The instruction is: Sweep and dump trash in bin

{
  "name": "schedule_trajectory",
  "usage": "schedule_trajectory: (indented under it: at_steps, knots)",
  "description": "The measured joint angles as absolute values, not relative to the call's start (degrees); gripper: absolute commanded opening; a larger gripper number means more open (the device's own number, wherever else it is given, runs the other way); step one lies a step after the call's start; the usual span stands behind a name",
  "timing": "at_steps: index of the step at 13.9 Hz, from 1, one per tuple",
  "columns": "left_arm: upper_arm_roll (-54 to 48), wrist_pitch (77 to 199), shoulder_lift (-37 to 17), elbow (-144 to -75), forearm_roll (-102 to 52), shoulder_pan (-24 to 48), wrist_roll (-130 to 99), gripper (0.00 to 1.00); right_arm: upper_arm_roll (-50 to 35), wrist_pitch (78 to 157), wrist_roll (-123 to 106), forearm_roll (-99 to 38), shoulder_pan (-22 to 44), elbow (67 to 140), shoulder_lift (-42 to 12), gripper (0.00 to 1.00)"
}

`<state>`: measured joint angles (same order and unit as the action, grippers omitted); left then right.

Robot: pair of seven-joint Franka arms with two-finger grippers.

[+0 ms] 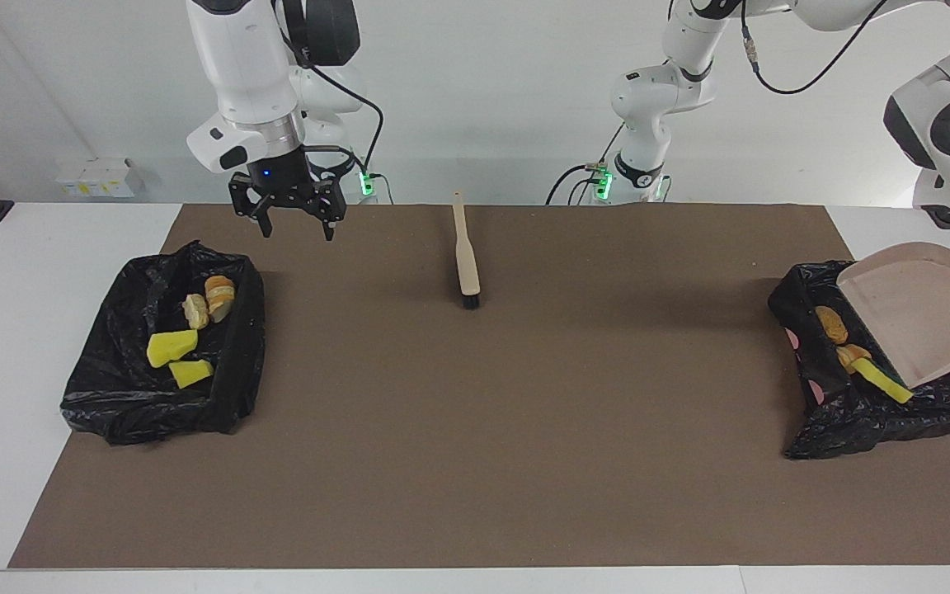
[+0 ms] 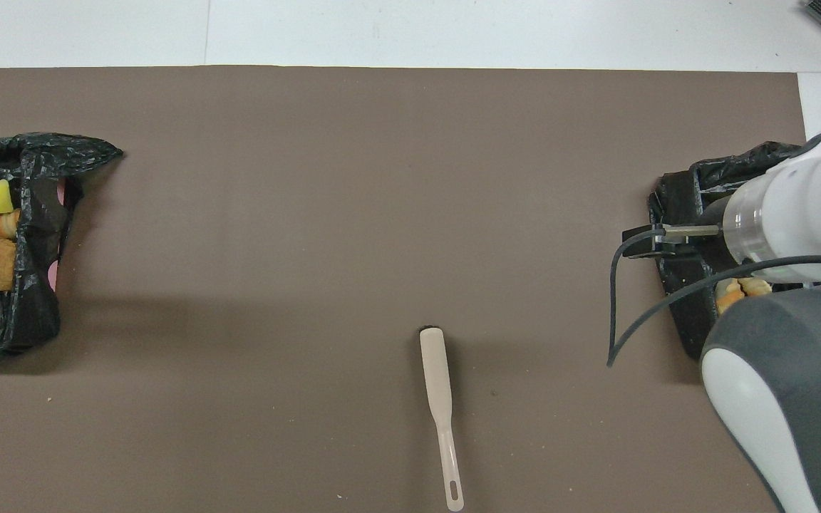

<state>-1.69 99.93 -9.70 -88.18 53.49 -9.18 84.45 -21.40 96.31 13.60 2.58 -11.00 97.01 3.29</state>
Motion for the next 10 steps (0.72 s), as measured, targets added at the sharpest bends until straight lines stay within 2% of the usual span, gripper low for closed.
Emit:
schedule_trajectory:
  at_steps: [5,10]
  knots:
    - [-2.0,92.2,-8.8,-88.9,44.9,-1.5,74.1,0.00,-21.2,94.0,13.6,3.4,-11.2,93.8,1.3,1.00]
    - [-2.1,88.8,-8.3,-89.5,31.2,1.6,63.6,0.00,-21.1,92.7,13.6,4.0,-12.0,91.8,1.3,1.00]
